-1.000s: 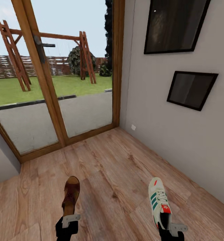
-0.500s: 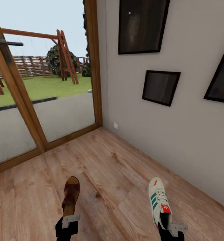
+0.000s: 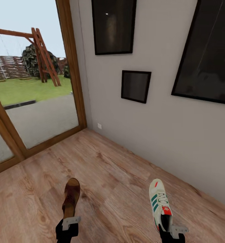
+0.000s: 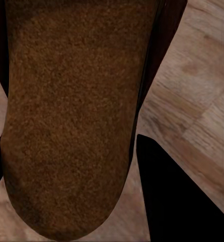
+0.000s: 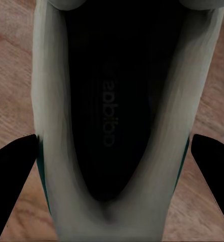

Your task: Pick up the two gym shoes and the two sandals from the corridor floor and place them onto the hallstand (shoe rack) in the corridor, making sure they are on the rack and not on the floor. Arrange them so the two gym shoes are next to each other and the two sandals are next to each other.

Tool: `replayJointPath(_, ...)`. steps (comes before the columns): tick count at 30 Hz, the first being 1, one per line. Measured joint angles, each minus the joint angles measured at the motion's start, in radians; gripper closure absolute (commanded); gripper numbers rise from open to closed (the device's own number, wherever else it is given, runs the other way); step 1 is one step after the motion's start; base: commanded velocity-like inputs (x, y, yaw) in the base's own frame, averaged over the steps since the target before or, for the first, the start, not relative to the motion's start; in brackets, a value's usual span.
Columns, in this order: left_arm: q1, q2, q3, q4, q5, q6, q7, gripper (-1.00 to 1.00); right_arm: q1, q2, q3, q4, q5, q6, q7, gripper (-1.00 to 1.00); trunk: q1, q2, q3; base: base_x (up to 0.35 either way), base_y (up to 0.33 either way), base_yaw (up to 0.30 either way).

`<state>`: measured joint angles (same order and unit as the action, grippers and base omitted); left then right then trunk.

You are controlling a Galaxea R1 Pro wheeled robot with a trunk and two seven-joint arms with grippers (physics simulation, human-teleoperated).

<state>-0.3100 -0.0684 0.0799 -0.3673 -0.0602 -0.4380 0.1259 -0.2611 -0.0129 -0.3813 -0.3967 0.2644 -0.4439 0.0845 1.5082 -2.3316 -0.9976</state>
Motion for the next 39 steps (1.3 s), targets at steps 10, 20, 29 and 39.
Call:
replayJointPath(10,0.0,0.0,0.0,0.001,0.001,0.0,0.0,1.0,0.0,0.0,0.0,0.0,0.001,0.0,0.0,1.0,0.0,0.0,0.0,0.0,0.0,-0.3)
replayJointPath(20,0.0,0.0,0.0,0.001,0.001,0.0,0.0,1.0,0.0,0.0,0.0,0.0,0.001,0.0,0.0,1.0,0.0,0.0,0.0,0.0,0.0,-0.3)
replayJointPath(29,0.0,0.0,-0.002,0.001,0.001,0.0,0.0,1.0,0.0,0.0,0.0,0.0,0.001,0.0,0.0,1.0,0.0,0.0,0.0,0.0,0.0,-0.3)
replayJointPath(39,0.0,-0.001,-0.001,0.001,0.0,0.0,0.0,1.0,0.0,0.0,0.0,0.0,0.0,0.0,0.0,1.0,0.0,0.0,0.0,0.0,0.0,-0.3)
